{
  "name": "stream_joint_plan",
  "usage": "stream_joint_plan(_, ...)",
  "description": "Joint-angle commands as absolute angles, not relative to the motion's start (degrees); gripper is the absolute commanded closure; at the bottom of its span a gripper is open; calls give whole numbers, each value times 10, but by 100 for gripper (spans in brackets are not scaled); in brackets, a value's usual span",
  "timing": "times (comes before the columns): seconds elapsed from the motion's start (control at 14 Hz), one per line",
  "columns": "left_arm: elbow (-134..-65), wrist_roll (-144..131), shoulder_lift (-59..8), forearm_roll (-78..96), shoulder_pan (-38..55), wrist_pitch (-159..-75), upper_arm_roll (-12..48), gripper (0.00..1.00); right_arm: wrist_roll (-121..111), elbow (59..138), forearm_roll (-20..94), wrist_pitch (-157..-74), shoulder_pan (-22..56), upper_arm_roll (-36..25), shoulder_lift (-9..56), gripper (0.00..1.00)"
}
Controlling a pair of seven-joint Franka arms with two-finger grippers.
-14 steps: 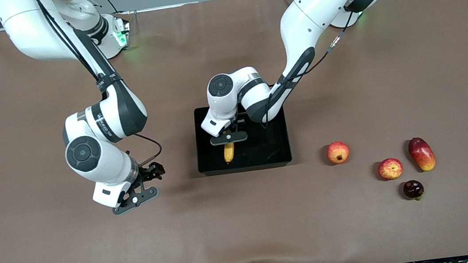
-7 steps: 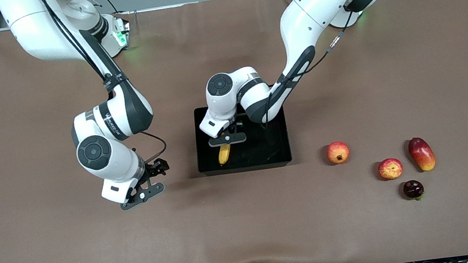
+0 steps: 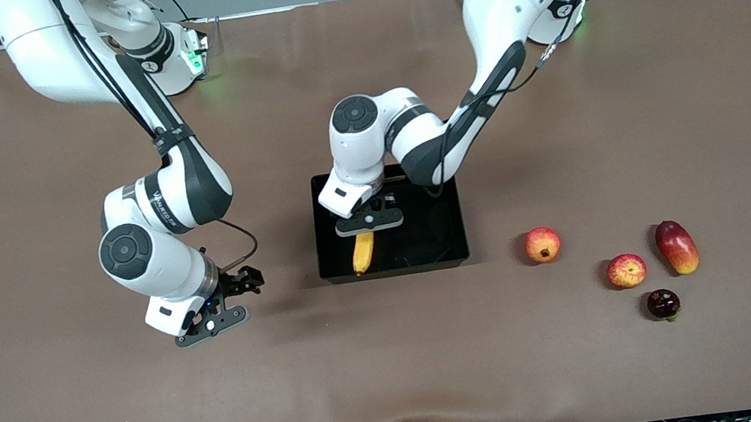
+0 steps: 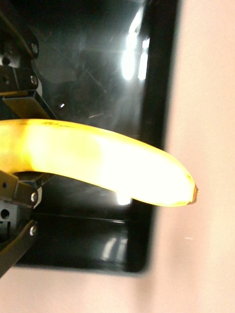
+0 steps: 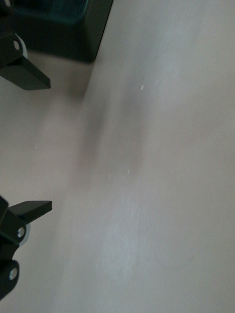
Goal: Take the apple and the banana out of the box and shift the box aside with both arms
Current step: 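Lift the banana out of the tray with the left gripper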
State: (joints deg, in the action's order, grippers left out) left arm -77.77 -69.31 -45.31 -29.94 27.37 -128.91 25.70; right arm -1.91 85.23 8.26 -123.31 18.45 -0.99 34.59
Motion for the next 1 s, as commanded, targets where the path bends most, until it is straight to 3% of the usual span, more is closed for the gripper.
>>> stream_joint_plan(0.0, -794, -690, -388, -278, 246, -1246, 258, 100, -21, 858, 124, -1240, 182, -7, 344, 0)
stream_joint_plan(0.36, -806, -629, -326, -269, 189, -1171, 258, 100, -23, 885, 124, -1207, 180, -6, 334, 0)
stream_joint_plan(0.93, -965, -464, -222, -267, 46, -1165, 260, 100, -17, 920, 125, -1205, 207, -6, 318, 0)
